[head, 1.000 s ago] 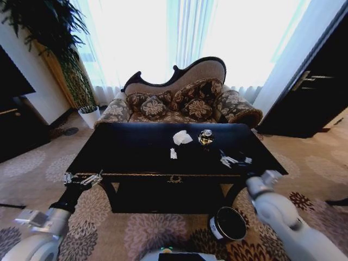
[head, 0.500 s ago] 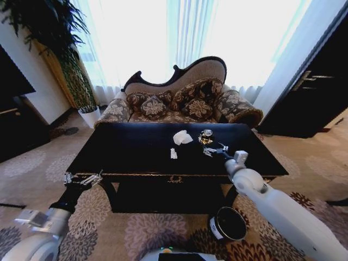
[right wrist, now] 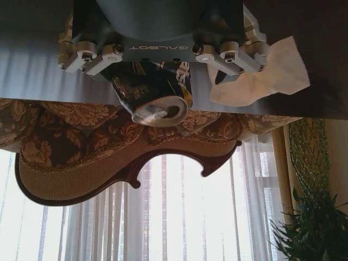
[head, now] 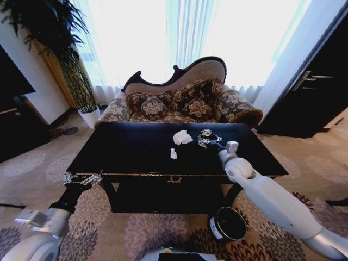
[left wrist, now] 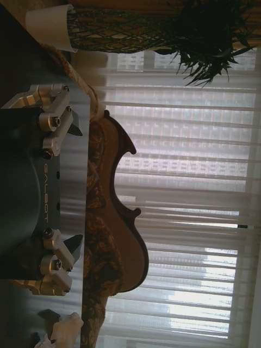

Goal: Move to the front of the table and place the trash on the table into the trash bin.

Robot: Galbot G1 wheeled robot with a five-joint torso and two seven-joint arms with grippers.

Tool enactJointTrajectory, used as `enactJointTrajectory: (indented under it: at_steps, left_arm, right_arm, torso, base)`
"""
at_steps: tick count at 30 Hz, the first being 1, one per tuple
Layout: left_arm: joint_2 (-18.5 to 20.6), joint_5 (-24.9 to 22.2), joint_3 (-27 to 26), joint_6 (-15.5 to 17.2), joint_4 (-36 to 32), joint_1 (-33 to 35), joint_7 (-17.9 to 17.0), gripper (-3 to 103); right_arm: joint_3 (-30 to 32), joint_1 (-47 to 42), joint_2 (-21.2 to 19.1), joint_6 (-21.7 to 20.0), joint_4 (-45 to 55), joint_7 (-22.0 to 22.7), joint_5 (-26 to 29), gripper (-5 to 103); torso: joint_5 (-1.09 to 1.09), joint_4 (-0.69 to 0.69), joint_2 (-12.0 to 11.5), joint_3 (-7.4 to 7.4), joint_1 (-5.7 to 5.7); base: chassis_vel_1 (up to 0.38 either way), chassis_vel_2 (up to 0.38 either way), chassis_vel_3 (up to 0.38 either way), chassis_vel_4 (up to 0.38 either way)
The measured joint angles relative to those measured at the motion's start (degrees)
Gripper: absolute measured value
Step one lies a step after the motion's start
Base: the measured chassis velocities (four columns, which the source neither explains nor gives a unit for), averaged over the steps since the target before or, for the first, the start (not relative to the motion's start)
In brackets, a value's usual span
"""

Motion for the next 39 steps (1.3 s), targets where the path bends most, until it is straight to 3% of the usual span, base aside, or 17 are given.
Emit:
enactJointTrajectory:
  at_steps: [2,4,7,10,13,15,16,23,27,33,39]
  left_arm:
    - [0.00,0.00,0.00,0.00,0.00,0.00,0.00,100]
    - [0.00,0.00,0.00,0.00,0.00,0.00,0.00,100]
    - [0.00,0.00,0.00,0.00,0.00,0.00,0.00,100]
    - [0.00,0.00,0.00,0.00,0.00,0.00,0.00,100]
    - [0.00,0.00,0.00,0.00,0.00,0.00,0.00,100]
    - [0.00,0.00,0.00,0.00,0.00,0.00,0.00,100]
    - [0.00,0.00,0.00,0.00,0.00,0.00,0.00,100]
    - [0.00,0.00,0.00,0.00,0.00,0.00,0.00,100]
    - [0.00,0.00,0.00,0.00,0.00,0.00,0.00,100]
    - [0.00,0.00,0.00,0.00,0.00,0.00,-0.01,100]
    - [0.00,0.00,0.00,0.00,0.00,0.00,-0.01,100]
  right_arm:
    - [-0.05,-0.22,0.59,0.00,-0.12,0.24,-0.21,90]
    - [-0.04,-0.32,0.64,0.01,-0.12,0.30,-0.23,90]
    - [0.57,-0.62,0.44,0.08,-0.12,0.41,0.03,74]
    - [1.20,-1.04,0.20,0.16,-0.10,0.44,0.20,68]
    - [1.99,-1.89,0.01,0.28,0.09,0.46,0.29,52]
    - [2.31,-2.27,-0.01,0.32,0.23,0.50,0.29,52]
    - [2.52,-2.57,-0.01,0.35,0.34,0.53,0.29,47]
    - [7.57,-9.80,0.36,0.54,3.32,1.06,0.35,15]
    - [9.29,-11.88,0.36,0.71,4.83,1.24,0.65,4]
    - [11.52,-13.15,0.26,0.68,6.82,2.55,1.33,0]
    - [19.75,-20.07,-0.59,1.03,11.67,2.57,2.19,0]
  torso:
    - [0.01,0.00,0.00,0.00,0.00]
    - [0.00,0.01,0.00,0.00,0.00]
    - [0.00,0.00,0.00,0.00,0.00]
    - [0.00,0.00,0.00,0.00,0.00]
    - [0.00,0.00,0.00,0.00,0.00]
    - [0.00,0.00,0.00,0.00,0.00]
    - [0.00,0.00,0.00,0.00,0.00]
    - [0.00,0.00,0.00,0.00,0.00]
    - [0.00,-0.01,0.00,0.00,0.00]
    - [0.00,0.02,0.00,0.00,0.00]
    - [0.02,-0.01,0.00,0.00,0.00]
  base:
    - [0.000,0.000,0.000,0.000]
    - [0.000,0.000,0.000,0.000]
    - [0.000,0.000,0.000,0.000]
    - [0.000,0.000,0.000,0.000]
    - [0.000,0.000,0.000,0.000]
    - [0.000,0.000,0.000,0.000]
    - [0.000,0.000,0.000,0.000]
    - [0.000,0.000,0.000,0.000]
    - [0.000,0.000,0.000,0.000]
    - [0.000,0.000,0.000,0.000]
    - [0.000,0.000,0.000,0.000]
